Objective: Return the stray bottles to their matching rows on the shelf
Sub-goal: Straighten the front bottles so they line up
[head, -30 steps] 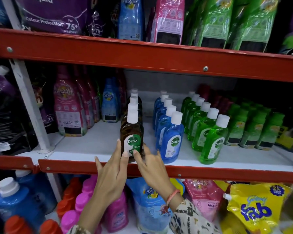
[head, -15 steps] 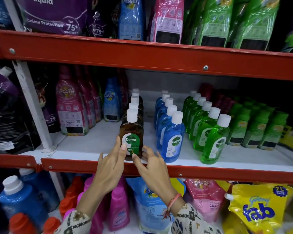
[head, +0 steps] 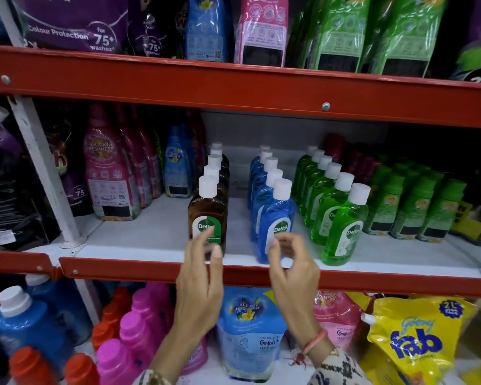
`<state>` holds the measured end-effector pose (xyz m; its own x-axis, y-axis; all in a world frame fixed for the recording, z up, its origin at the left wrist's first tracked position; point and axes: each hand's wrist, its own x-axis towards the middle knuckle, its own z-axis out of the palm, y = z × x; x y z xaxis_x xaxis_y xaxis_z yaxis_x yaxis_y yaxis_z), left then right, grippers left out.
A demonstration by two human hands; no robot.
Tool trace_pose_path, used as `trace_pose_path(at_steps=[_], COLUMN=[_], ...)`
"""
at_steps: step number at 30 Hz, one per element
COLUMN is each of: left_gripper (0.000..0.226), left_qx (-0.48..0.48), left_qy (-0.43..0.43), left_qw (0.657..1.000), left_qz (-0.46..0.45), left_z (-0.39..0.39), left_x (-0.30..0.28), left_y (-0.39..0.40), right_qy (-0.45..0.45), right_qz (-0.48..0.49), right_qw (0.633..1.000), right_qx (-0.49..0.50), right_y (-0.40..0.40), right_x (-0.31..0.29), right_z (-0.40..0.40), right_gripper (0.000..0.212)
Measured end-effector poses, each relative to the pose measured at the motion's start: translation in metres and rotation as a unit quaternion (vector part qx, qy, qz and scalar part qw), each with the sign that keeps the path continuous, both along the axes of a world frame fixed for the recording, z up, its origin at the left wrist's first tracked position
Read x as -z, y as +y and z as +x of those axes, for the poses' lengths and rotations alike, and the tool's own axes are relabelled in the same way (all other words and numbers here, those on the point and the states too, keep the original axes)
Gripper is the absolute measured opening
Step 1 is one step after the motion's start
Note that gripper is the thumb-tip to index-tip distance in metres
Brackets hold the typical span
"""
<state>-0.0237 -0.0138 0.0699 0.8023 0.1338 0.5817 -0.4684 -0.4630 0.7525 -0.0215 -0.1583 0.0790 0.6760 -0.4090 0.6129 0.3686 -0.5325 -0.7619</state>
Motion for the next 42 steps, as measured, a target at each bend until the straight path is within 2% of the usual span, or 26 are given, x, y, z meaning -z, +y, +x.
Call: trace_pose_path(at_steps=[2, 4, 6, 8, 11, 13, 18, 22, 28, 31, 34, 35, 37, 39, 41, 42], left_gripper=[0.064, 0.068, 0.066, 0.07, 0.075, 0.074, 0.067, 0.064, 0.066, 0.069, 0.047, 0.041, 0.041, 0.049, 0.06, 0.063], left_qx=[0.082, 0.143, 0.18, 0.192, 0.176, 0.156, 0.163, 0.156, 0.154, 0.102, 0.035, 0.039, 0.092, 0.163, 0.218, 0.241], left_qy=[0.054, 0.108, 0.148, 0.174, 0.205, 0.209, 0.217, 0.2, 0.19, 0.087, -0.09, -0.113, -0.085, -0.003, 0.074, 0.106], left_qw=[0.995, 0.983, 0.969, 0.96, 0.955, 0.958, 0.96, 0.964, 0.966, 0.988, 0.994, 0.992, 0.991, 0.984, 0.967, 0.956], left_qz=[0.021, 0.048, 0.083, 0.107, 0.12, 0.123, 0.073, 0.076, 0.08, 0.073, 0.045, 0.041, 0.045, 0.07, 0.108, 0.126], left_z=[-0.004, -0.004, -0.004, -0.001, 0.003, 0.007, 0.022, 0.022, 0.024, 0.022, 0.015, 0.014, 0.01, 0.008, 0.008, 0.008], left_x=[-0.004, -0.012, -0.021, -0.028, -0.031, -0.032, -0.028, -0.023, -0.019, -0.01, -0.002, 0.0, -0.001, -0.004, -0.008, -0.012], left_y=[-0.015, -0.03, -0.044, -0.054, -0.057, -0.054, -0.047, -0.046, -0.046, -0.05, -0.059, -0.065, -0.08, -0.098, -0.118, -0.128], right_qy=[0.048, 0.147, 0.232, 0.264, 0.251, 0.243, 0.253, 0.243, 0.223, 0.178, 0.109, 0.089, 0.056, 0.045, 0.087, 0.131], right_qz=[0.021, -0.004, -0.038, -0.069, -0.08, -0.069, -0.035, -0.037, -0.049, -0.055, -0.035, -0.024, 0.015, 0.055, 0.063, 0.057], right_qw=[0.998, 0.989, 0.972, 0.961, 0.963, 0.966, 0.963, 0.965, 0.97, 0.982, 0.993, 0.995, 0.996, 0.992, 0.986, 0.982], right_qx=[0.02, 0.011, -0.025, -0.043, -0.05, -0.058, -0.084, -0.089, -0.084, -0.038, 0.016, 0.034, 0.07, 0.106, 0.127, 0.127], right_y=[-0.02, -0.036, -0.044, -0.045, -0.044, -0.044, -0.044, -0.043, -0.045, -0.048, -0.062, -0.069, -0.085, -0.101, -0.119, -0.128], right_x=[-0.003, -0.007, -0.01, -0.014, -0.015, -0.014, -0.013, -0.015, -0.013, -0.01, -0.008, -0.008, -0.01, -0.016, -0.02, -0.021], right_z=[0.005, 0.013, 0.021, 0.026, 0.028, 0.024, 0.017, 0.014, 0.013, 0.008, -0.002, -0.005, -0.01, -0.012, -0.009, -0.005], right_gripper=[0.022, 0.038, 0.052, 0.055, 0.047, 0.052, 0.045, 0.052, 0.047, 0.039, 0.026, 0.023, 0.02, 0.016, 0.016, 0.023])
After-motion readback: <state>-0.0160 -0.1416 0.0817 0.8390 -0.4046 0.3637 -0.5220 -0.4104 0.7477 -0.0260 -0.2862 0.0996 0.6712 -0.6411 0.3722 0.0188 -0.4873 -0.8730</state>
